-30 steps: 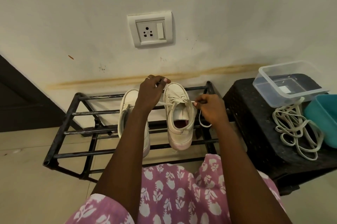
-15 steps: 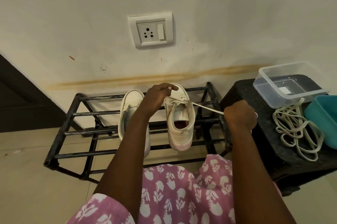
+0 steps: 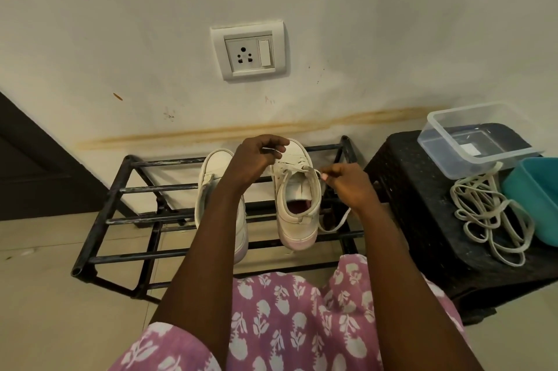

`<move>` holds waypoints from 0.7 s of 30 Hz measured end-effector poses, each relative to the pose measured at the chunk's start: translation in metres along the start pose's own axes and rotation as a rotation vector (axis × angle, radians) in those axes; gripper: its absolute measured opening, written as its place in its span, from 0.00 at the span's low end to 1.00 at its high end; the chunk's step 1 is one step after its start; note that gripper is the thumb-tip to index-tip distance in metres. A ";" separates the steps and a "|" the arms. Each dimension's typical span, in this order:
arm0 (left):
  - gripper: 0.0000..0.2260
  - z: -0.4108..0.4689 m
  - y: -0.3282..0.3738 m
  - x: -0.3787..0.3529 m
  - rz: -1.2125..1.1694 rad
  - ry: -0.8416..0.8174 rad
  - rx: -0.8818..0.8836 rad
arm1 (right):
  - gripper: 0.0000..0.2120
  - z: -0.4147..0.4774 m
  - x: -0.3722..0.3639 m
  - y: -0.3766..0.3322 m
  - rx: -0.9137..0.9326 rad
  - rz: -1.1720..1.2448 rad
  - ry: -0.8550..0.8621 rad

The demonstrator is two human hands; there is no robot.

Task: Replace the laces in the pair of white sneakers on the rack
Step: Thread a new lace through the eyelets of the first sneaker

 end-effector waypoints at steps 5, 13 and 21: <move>0.17 0.004 -0.005 0.010 0.041 0.076 0.135 | 0.09 0.001 -0.003 0.002 -0.022 0.121 0.144; 0.15 -0.002 -0.010 0.012 0.235 -0.141 0.136 | 0.08 -0.003 0.008 0.014 -0.339 -0.376 0.239; 0.11 0.000 -0.010 0.005 0.249 -0.139 0.077 | 0.08 -0.005 0.009 0.017 -0.403 -0.500 0.222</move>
Point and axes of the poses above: each hand's wrist, its own z-axis towards the middle knuckle, its own x-axis out of the back of the hand, y = z × x, the point moved 1 cm from there along z, towards the middle knuckle, and after that the axes turned 10 degrees about x, right-handed, at the moved point
